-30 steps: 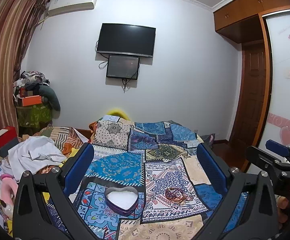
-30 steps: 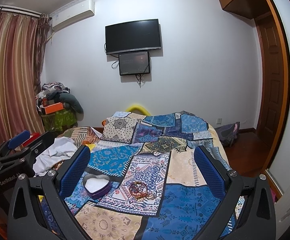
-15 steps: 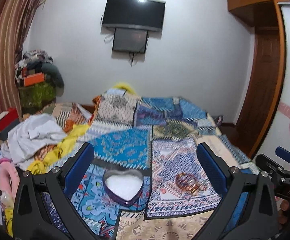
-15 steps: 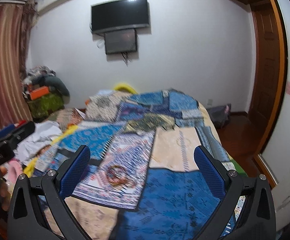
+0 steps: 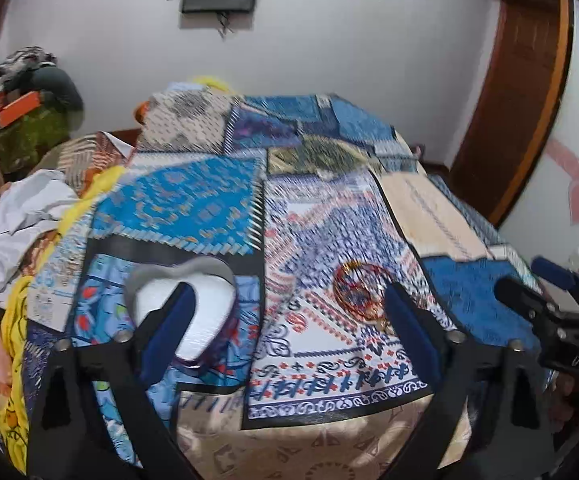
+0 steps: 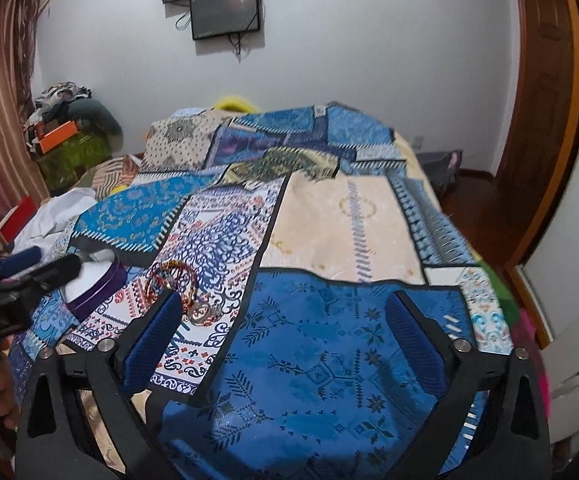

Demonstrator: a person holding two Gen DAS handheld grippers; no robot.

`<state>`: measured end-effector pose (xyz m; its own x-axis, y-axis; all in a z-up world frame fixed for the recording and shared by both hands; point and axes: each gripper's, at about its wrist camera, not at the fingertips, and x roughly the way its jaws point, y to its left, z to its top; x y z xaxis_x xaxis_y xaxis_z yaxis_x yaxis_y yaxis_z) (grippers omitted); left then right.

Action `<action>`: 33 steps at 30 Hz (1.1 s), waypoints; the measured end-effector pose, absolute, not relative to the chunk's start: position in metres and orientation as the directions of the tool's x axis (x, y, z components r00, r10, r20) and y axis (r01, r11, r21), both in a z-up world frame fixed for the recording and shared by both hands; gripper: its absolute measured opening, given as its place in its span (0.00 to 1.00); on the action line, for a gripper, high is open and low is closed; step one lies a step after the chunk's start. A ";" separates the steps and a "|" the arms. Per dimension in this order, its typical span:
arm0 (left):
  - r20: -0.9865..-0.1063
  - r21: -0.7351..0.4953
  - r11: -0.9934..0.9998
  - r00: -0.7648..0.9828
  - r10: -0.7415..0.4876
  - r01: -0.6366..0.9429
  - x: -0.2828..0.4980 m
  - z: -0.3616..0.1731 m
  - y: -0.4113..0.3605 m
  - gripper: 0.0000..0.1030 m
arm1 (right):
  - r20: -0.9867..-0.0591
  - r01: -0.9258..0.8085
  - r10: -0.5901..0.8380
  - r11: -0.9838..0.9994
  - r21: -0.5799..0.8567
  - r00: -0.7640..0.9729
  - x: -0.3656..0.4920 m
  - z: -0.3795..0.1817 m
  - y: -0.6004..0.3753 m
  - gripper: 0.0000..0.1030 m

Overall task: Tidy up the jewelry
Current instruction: 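Lower both tools toward the tangled jewelry pile beside the heart tin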

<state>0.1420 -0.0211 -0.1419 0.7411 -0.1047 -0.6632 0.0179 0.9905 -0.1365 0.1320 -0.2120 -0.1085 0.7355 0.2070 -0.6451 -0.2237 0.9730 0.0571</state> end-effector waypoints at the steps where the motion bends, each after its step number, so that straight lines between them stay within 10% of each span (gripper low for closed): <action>1: -0.670 -0.138 0.990 0.733 -0.114 0.028 0.144 -0.145 -0.023 0.82 | -0.649 -0.230 0.216 0.971 0.064 0.730 0.135 -0.111 -0.212 0.92; 13: -0.744 -0.236 0.949 0.590 -0.315 0.210 0.156 -0.179 -0.063 0.45 | -0.695 -0.382 0.355 0.916 0.125 0.626 0.156 -0.133 -0.193 0.51; 33: -0.746 -0.228 0.941 0.576 -0.334 0.251 0.165 -0.184 -0.059 0.08 | -0.729 -0.483 0.437 0.859 0.167 0.526 0.162 -0.144 -0.182 0.36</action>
